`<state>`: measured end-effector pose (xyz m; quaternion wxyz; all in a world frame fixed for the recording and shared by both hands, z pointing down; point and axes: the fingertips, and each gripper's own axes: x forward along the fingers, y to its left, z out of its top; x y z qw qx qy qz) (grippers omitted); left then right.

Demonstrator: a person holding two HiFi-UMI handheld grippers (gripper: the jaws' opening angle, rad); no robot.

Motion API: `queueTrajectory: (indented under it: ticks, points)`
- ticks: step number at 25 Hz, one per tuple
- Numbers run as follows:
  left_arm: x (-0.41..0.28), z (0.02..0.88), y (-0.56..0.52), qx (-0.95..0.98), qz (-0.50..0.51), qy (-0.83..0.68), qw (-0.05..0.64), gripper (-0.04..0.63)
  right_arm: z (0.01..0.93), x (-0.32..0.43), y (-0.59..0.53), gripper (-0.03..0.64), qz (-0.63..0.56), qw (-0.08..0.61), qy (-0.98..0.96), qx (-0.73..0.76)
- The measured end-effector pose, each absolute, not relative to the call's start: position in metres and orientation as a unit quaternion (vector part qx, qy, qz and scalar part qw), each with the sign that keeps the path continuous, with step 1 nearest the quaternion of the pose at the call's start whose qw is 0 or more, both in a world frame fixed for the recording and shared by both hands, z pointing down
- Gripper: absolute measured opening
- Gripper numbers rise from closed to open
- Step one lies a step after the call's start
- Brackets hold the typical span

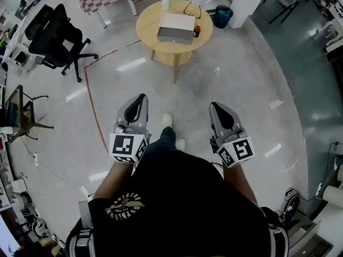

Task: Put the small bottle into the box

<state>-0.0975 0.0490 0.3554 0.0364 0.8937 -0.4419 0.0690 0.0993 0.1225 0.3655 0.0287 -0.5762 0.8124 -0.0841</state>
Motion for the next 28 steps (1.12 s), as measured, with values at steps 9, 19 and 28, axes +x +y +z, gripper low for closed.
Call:
queueTrajectory:
  ticks: [9,19,28]
  points:
    - [-0.076,0.371,0.018,0.903,0.077,-0.420,0.054,0.000,0.378,0.111,0.103,0.006,-0.101,0.010,0.798,-0.594]
    - [-0.076,0.397,-0.016,0.900,0.093,-0.418,0.080,0.000,0.397,0.111,0.067,0.006,-0.122,0.000,0.794,-0.596]
    - [-0.087,0.414,-0.064,0.895,0.100,-0.423,0.095,0.000,0.410,0.099,0.010,0.006,-0.137,-0.010,0.799,-0.586]
